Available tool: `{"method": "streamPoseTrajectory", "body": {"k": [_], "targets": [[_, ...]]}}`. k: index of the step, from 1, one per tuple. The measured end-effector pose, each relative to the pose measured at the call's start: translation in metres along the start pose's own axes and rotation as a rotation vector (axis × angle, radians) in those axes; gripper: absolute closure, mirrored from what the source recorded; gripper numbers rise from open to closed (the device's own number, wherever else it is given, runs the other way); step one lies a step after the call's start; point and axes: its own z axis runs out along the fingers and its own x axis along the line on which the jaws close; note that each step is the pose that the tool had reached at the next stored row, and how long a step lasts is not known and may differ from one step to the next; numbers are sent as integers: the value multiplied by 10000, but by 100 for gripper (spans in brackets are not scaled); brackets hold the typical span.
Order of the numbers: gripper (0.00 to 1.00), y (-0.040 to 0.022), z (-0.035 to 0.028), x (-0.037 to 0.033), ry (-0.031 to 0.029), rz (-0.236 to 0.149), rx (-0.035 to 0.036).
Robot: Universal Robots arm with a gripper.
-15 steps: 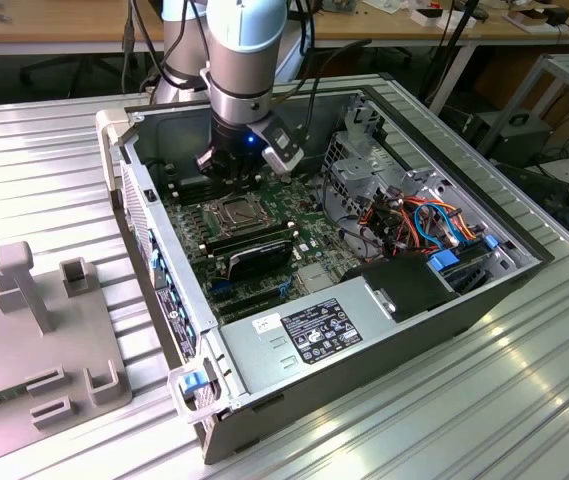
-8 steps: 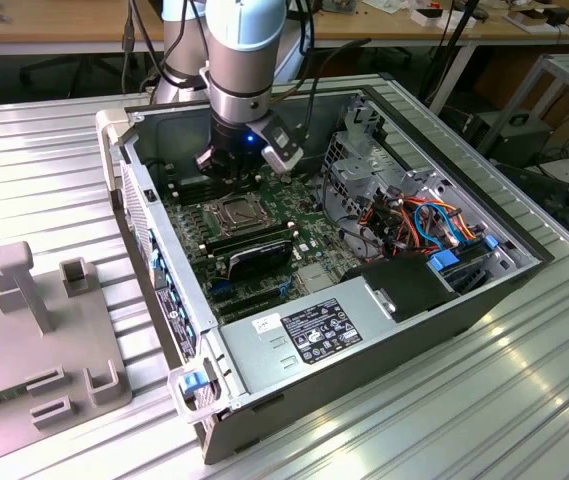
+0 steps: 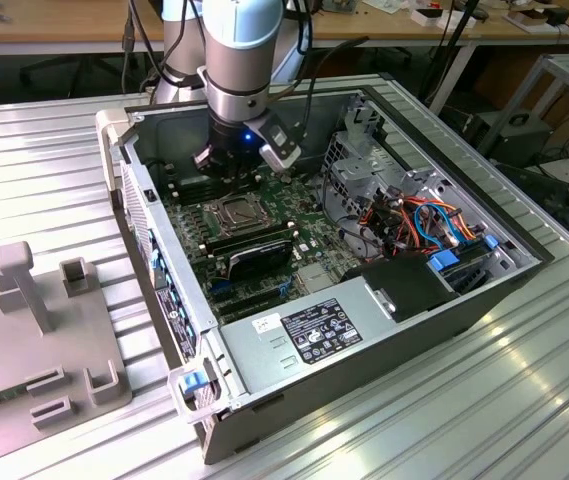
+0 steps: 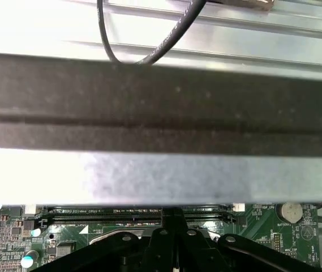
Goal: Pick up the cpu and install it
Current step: 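Install the first cpu locking lever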
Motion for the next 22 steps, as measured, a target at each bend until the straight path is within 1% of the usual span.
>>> {"method": "streamPoseTrajectory", "body": {"k": [7, 16, 22], "targets": [[89, 7, 1, 1, -3, 1, 0], [89, -26, -4, 1, -2, 0, 0], [89, -30, 1, -11, 0, -1, 3]]}}
